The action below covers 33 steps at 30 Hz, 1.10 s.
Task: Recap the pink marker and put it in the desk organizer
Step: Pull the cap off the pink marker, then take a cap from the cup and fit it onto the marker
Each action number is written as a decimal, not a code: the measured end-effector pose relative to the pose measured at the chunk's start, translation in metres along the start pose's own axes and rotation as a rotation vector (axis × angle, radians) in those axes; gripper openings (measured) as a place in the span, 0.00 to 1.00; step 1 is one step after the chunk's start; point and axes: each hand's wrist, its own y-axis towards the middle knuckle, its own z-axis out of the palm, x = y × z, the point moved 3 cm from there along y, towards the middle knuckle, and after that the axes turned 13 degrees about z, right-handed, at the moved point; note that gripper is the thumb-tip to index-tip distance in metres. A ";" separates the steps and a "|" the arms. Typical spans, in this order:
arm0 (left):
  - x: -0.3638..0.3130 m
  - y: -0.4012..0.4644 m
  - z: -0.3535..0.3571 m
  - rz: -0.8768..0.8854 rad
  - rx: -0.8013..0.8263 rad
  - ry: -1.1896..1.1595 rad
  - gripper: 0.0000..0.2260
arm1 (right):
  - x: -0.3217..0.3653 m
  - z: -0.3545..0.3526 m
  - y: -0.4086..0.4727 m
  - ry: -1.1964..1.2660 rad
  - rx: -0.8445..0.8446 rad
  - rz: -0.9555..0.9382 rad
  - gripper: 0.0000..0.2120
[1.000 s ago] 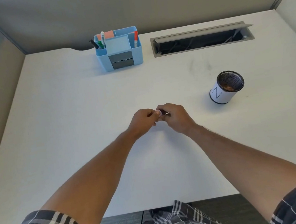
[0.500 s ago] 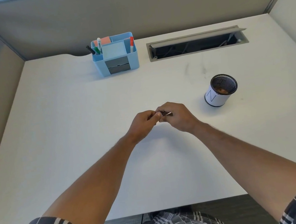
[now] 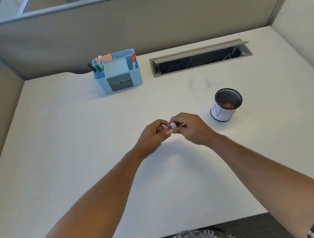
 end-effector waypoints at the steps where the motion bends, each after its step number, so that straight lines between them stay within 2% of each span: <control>1: -0.003 0.002 0.001 0.008 -0.005 -0.006 0.08 | 0.001 -0.002 0.000 -0.001 -0.008 -0.006 0.07; 8: -0.011 0.017 0.004 0.048 0.004 0.033 0.09 | 0.000 -0.021 0.001 -0.005 -0.082 -0.052 0.08; 14: -0.020 0.026 0.010 0.041 0.038 0.026 0.09 | -0.006 -0.034 0.006 0.043 -0.085 -0.002 0.10; 18: -0.028 0.035 0.015 0.031 0.069 0.004 0.13 | -0.011 -0.050 0.009 0.057 -0.124 0.034 0.12; 25: -0.045 0.064 0.029 0.041 0.008 -0.039 0.10 | -0.017 -0.095 0.006 0.109 -0.282 0.057 0.11; 29: -0.060 0.083 0.046 0.066 -0.038 0.000 0.07 | -0.029 -0.125 0.001 0.198 -0.397 0.137 0.11; 33: -0.075 0.103 0.068 0.115 -0.078 0.118 0.07 | -0.045 -0.154 -0.006 0.189 -0.526 0.194 0.10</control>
